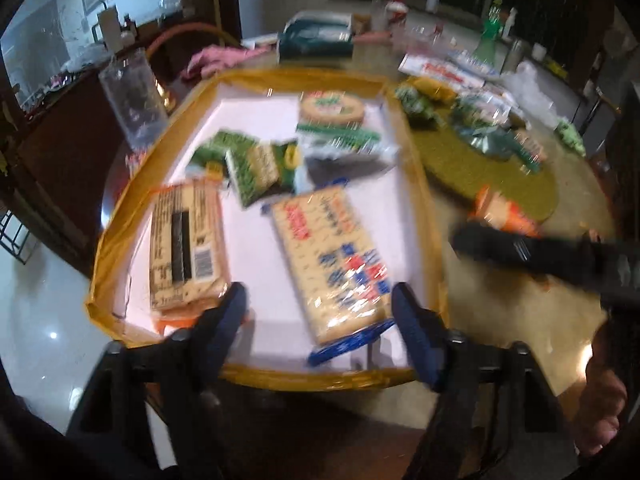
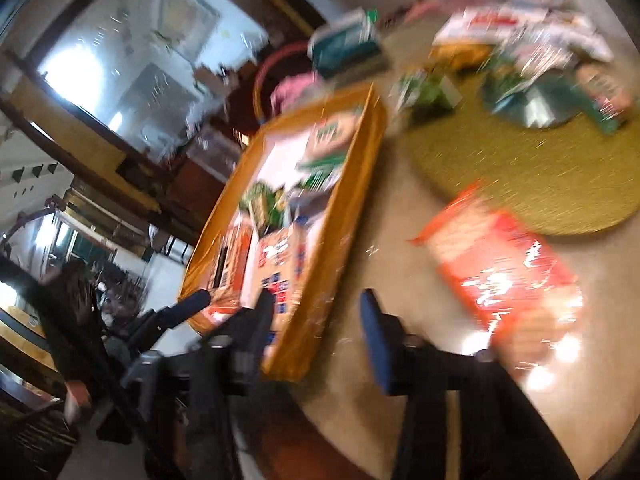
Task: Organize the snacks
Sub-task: 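Carry the pea bag and XiangCong pack into the gold tray, open both tools, then grasp the orange soda cracker pack with left tool while right grasps brown barcode cracker pack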
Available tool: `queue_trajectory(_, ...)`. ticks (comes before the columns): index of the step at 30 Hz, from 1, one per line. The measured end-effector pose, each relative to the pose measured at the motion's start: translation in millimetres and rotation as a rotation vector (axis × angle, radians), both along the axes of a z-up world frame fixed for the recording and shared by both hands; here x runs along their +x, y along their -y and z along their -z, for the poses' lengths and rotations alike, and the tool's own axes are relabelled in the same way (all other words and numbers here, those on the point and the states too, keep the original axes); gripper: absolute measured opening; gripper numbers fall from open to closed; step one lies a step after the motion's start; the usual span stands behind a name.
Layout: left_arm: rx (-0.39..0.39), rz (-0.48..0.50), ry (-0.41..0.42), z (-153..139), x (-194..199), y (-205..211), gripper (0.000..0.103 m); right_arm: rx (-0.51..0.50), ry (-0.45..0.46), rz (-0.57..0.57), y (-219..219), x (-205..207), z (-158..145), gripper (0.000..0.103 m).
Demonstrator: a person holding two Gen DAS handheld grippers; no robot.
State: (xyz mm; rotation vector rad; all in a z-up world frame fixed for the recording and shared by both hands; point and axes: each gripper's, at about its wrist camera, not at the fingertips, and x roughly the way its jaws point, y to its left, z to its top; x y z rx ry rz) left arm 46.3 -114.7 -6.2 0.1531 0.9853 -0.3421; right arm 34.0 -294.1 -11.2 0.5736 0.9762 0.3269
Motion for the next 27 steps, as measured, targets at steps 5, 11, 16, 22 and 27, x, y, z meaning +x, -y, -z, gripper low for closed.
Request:
queue_trajectory(5,-0.068,0.013,-0.093,11,4,-14,0.052,-0.113,-0.046,0.020,-22,44,7,0.031)
queue_trajectory(11,-0.051,0.060,-0.102,10,-32,-8,0.045,-0.210,-0.073,0.017,-24,33,11,0.017)
queue_trajectory(16,-0.018,0.143,-0.175,13,-69,4,0.041,-0.209,-0.057,0.003,-21,-3,11,0.017)
queue_trajectory(22,0.005,0.182,-0.192,17,-89,7,0.044,-0.246,-0.013,0.007,-32,-41,10,0.016)
queue_trajectory(27,0.029,0.213,-0.147,5,-99,12,0.048,-0.165,-0.006,0.023,-22,-43,11,0.021)
